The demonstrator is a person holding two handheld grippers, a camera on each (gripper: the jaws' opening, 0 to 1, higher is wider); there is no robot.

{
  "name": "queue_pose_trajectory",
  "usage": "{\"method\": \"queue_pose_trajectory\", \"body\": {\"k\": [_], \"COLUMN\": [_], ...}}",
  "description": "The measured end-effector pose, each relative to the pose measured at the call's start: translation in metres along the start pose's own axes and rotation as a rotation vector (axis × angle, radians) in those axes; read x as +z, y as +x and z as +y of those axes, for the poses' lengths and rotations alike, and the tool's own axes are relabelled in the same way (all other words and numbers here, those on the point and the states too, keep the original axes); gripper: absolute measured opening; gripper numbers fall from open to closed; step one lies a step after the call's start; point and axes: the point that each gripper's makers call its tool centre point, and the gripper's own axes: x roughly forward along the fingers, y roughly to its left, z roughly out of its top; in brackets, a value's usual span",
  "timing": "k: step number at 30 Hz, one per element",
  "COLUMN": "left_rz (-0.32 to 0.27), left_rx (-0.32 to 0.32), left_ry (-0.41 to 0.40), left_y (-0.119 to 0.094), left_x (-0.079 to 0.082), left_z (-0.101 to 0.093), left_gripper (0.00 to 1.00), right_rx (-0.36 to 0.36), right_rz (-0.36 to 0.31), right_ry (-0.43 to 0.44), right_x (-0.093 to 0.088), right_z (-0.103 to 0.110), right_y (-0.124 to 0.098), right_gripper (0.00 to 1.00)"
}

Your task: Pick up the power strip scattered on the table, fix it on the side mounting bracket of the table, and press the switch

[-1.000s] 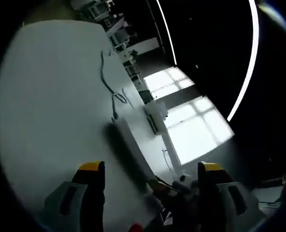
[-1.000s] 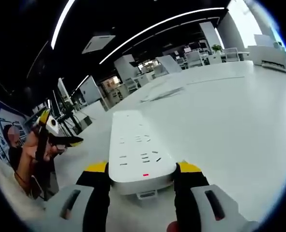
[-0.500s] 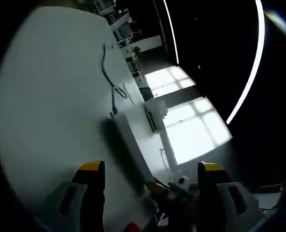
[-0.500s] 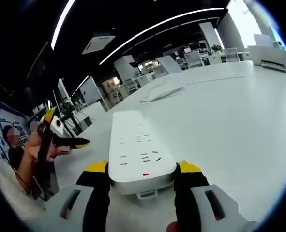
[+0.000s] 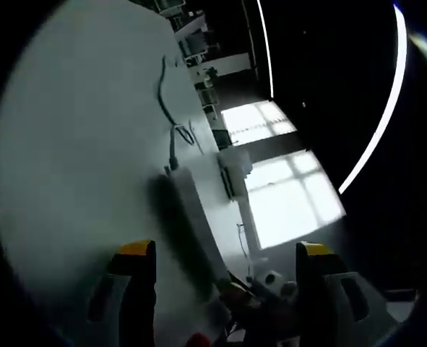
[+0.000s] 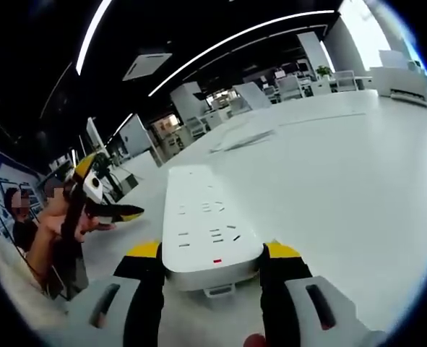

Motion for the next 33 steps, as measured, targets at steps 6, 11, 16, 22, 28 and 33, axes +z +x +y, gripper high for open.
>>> {"method": "queue_pose_trajectory", "body": {"k": [6,11,16,22,28,33], "left_rz": [0.003,0.007,0.006,0.002,0.007,0.005], "left_rx": [0.001,0.004,0.004,0.012,0.026,0.029], "left_ry": [-0.01,-0.018,-0.023,-0.025,-0.036,-0.047], "left_y": [0.002,0.002,0.001,0.003,0.039,0.046], "left_x": [0.0,-0.003,-0.003,-0.001,0.007,0.01], "left_z": [0.0,0.0,-0.002,0.001,0.016,0.017], "left_gripper": [0.83,0.82,0.82,0.8,0.8,0.8], "right_rx": [-0.002,-0.002,-0.002,-0.002,-0.003,-0.002], "right_rz": [0.0,0.005,0.008,0.008,0.009,0.01], "right_ry": [-0.001,-0.006,-0.008,-0.008,-0.013,-0.014], "right_x": [0.0,-0.001,-0.001,0.0,-0.001,-0.001], "right_z": [0.0,0.0,0.0,0.0,0.0,0.0], "right_y": [0.0,0.0,0.0,0.0,0.0,0.0], "right_gripper": [0.48,0.48,0.48,0.48,0.48,0.48]}}
